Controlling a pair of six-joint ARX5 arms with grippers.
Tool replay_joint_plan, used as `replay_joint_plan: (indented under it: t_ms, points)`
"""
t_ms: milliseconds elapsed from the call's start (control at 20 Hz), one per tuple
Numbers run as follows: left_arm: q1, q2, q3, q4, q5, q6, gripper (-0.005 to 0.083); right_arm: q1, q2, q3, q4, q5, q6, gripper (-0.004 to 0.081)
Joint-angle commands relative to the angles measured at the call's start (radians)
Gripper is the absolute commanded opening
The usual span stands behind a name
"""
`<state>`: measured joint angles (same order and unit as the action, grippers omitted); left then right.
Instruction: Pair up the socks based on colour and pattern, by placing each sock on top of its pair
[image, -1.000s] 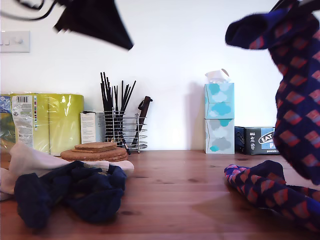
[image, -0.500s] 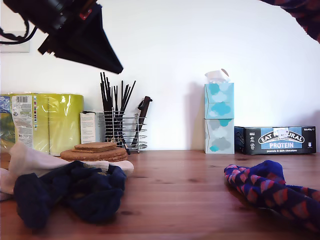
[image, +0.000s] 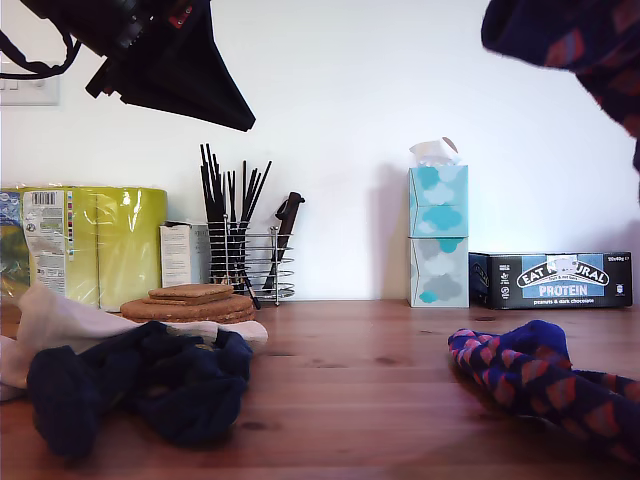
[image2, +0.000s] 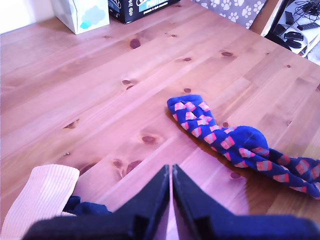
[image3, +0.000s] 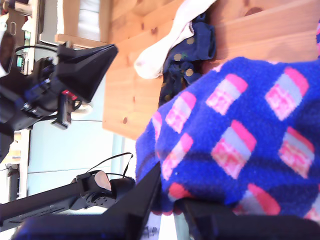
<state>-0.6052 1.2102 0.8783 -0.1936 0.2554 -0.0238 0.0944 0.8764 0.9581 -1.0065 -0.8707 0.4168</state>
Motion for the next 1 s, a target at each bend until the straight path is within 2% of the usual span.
replay_joint_plan:
  t_ms: [0, 350, 650, 750, 850, 950]
  points:
    - [0.001, -0.01, -0.013, 0.013, -0.003, -0.003, -0.0022, 0.02, 0.005, 0.006, 0.011, -0.031, -0.012, -0.0013]
    - [0.001, -0.01, -0.013, 0.026, -0.029, -0.003, -0.0022, 0.045, 0.126, 0.006, 0.059, -0.04, -0.025, -0.0013]
    - [0.001, -0.01, -0.013, 0.037, -0.029, -0.003, -0.0022, 0.049, 0.374, 0.006, 0.311, -0.033, -0.018, -0.0013]
    - [0.001, -0.01, -0.013, 0.035, -0.029, -0.003, -0.0022, 0.05, 0.47, 0.006, 0.363, 0.009, -0.021, -0.0013]
    - [0.001, -0.01, -0.013, 0.03, -0.029, -0.003, -0.0022, 0.05, 0.539, 0.006, 0.427, 0.093, -0.019, -0.0012]
    - [0.001, -0.01, -0.013, 0.02, -0.029, -0.003, -0.0022, 0.049, 0.569, 0.006, 0.483, 0.154, 0.003, 0.0051]
